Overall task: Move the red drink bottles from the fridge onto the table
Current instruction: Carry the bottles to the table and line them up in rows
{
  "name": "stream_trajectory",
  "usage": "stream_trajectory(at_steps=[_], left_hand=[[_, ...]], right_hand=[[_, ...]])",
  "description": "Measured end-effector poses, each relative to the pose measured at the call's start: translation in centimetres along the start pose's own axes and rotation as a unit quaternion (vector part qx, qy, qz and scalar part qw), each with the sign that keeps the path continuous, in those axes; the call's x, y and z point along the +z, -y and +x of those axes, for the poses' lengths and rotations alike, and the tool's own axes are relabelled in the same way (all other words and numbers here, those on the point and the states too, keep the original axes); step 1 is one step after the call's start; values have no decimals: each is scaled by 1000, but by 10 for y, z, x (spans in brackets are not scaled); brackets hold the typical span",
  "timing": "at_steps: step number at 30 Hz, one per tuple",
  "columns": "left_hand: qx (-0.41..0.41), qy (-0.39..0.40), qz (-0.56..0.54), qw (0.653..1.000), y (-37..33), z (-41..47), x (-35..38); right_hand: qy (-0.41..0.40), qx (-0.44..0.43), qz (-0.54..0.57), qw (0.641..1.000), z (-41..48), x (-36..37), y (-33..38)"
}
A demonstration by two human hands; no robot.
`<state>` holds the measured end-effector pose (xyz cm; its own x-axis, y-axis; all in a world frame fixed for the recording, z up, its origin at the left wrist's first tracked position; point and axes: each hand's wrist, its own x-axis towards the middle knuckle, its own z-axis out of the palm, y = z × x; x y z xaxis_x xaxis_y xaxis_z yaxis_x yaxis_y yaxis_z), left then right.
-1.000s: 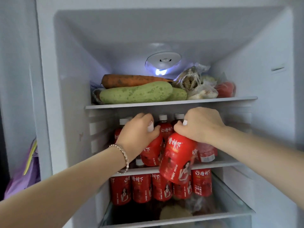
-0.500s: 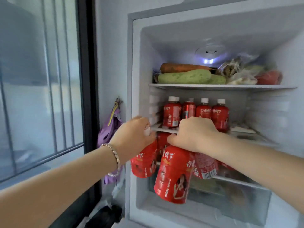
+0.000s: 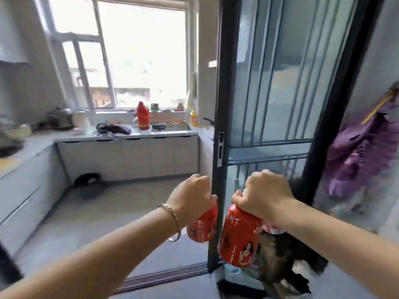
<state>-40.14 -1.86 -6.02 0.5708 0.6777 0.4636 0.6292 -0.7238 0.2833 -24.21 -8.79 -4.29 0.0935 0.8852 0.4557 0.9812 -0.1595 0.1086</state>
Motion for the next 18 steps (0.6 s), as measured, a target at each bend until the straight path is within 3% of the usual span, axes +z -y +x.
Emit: stream_trajectory(at_steps=[3,9,18], left_hand=[[-68,4,92,993,83,-79,-48],[-295,-40,95,950,219,-278,-169],[-537,-83,180,820,326,-559,-329]], right_hand=[[-19,-70,18,997,8,18,114],[7,-236,103,966,-1,13,368],[37,-417,220,881,-87,-35,718]])
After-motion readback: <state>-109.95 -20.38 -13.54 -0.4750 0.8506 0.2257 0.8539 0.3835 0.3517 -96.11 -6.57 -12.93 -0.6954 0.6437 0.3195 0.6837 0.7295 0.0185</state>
